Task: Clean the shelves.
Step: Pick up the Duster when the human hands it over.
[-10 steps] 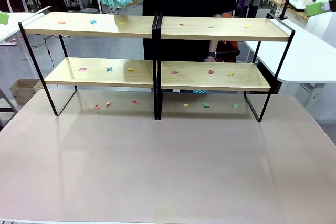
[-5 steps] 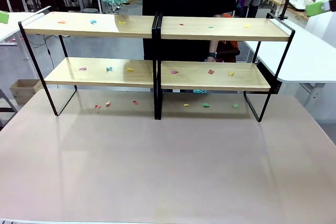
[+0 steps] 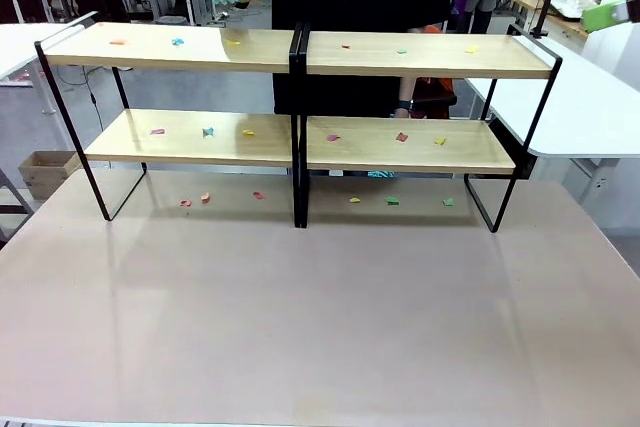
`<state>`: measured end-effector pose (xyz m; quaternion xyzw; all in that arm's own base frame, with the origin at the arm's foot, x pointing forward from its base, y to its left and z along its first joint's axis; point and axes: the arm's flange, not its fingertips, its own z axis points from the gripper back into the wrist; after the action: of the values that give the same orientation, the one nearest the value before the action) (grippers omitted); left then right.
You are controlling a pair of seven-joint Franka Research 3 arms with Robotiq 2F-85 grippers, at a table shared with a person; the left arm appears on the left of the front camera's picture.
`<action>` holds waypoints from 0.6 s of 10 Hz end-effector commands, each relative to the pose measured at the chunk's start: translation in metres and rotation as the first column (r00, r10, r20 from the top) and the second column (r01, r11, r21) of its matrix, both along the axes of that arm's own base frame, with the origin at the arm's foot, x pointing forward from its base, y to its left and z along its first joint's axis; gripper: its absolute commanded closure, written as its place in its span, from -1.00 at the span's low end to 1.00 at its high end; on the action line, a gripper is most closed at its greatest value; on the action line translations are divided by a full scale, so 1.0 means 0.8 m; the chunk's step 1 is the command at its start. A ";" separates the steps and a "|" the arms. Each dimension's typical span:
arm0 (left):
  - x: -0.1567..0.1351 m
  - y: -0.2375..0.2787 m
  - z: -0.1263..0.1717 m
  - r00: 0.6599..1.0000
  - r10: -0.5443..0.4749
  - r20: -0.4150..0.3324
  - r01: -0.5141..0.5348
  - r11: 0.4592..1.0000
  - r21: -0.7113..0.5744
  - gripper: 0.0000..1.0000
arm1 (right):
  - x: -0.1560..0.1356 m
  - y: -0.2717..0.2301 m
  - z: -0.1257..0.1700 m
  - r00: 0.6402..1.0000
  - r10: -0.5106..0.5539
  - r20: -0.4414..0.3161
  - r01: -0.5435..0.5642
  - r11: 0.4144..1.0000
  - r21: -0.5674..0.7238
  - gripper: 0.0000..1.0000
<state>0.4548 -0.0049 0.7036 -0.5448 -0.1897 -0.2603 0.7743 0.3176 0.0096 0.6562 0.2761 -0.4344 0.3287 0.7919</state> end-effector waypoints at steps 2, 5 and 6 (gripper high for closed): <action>0.000 0.000 0.000 1.000 0.000 0.000 0.000 1.000 0.000 -1.00 | 0.000 0.001 0.001 1.000 0.002 0.003 -0.002 1.000 0.003 -1.00; 0.048 -0.015 -0.017 0.974 0.043 -0.222 -0.045 0.999 -0.005 -1.00 | 0.000 0.001 0.001 1.000 0.002 0.003 -0.002 1.000 0.003 -1.00; 0.049 -0.021 -0.019 0.968 0.051 -0.245 -0.052 0.999 0.002 -1.00 | 0.000 0.001 0.001 1.000 0.002 0.003 -0.002 1.000 0.003 -1.00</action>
<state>0.4927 -0.0128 0.6910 -0.5652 -0.1212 -0.1955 0.7923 0.3178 0.0095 0.6558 0.2759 -0.4338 0.3285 0.7923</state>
